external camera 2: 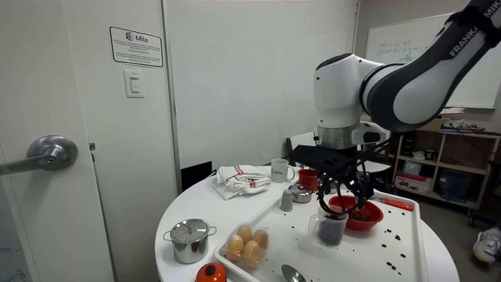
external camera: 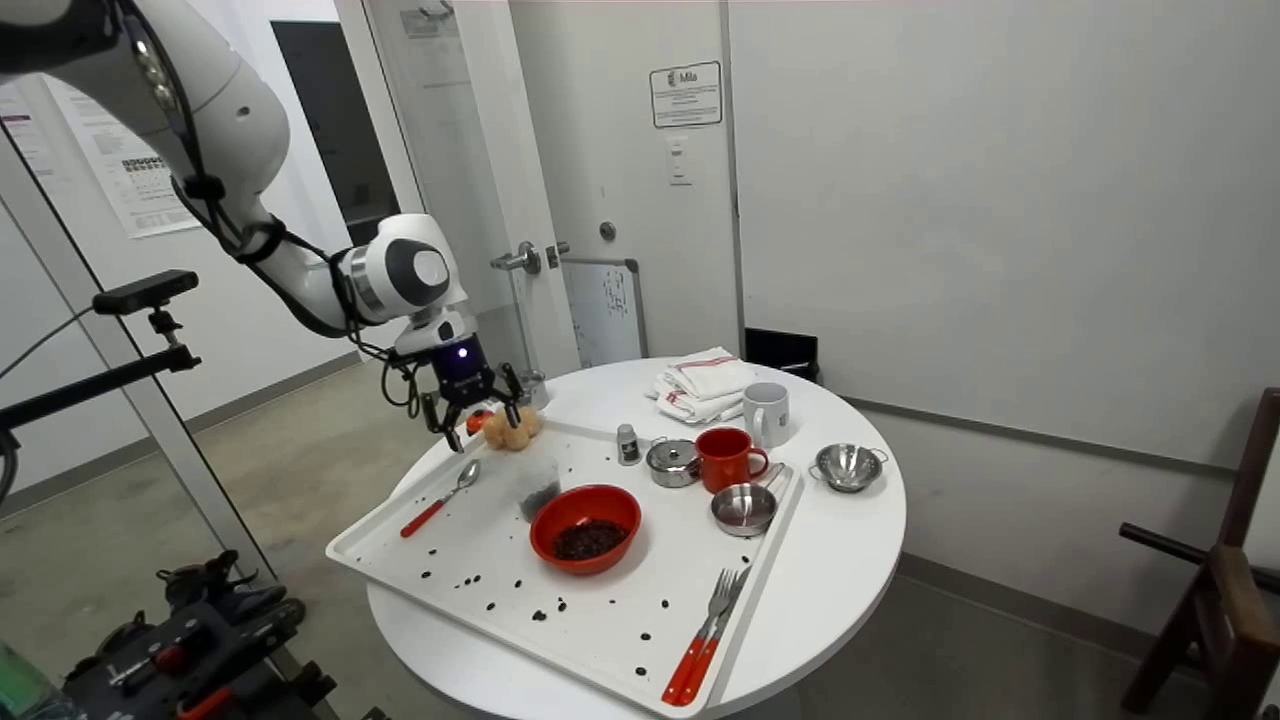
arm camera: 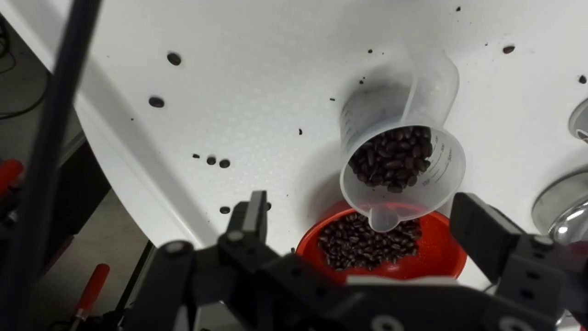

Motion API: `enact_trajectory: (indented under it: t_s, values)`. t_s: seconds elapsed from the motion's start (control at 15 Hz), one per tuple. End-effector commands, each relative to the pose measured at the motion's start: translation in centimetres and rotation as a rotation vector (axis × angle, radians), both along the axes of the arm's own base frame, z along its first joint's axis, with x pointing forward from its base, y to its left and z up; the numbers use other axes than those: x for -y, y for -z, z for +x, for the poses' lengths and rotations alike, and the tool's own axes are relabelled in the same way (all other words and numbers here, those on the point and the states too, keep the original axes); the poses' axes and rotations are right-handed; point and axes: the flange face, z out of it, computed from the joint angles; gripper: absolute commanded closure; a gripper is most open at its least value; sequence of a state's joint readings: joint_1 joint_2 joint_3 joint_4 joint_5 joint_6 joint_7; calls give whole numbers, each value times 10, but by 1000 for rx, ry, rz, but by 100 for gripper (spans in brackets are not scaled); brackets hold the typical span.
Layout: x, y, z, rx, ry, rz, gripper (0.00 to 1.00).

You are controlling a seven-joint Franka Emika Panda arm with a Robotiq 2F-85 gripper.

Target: Pout the contents of the cup into the bowl

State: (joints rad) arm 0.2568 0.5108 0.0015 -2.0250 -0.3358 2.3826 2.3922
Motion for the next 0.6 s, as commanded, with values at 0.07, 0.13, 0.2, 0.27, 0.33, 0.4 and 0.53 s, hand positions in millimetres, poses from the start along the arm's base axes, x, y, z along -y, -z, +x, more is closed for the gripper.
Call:
enact_trajectory:
  t_s: [0.07,0.13,0.2,0.27,0.33,0.4,0.53]
  values:
    - [-7,15,20,5,-5,28,0]
    - [-9,16,24,10,-8,39,0]
    - [-11,18,28,17,-10,47,0]
    - [-13,19,33,27,-19,49,0]
    - [-14,21,37,31,-27,52,0]
    - [-14,22,43,33,-30,53,0]
    - [-13,27,51,27,-30,56,0]
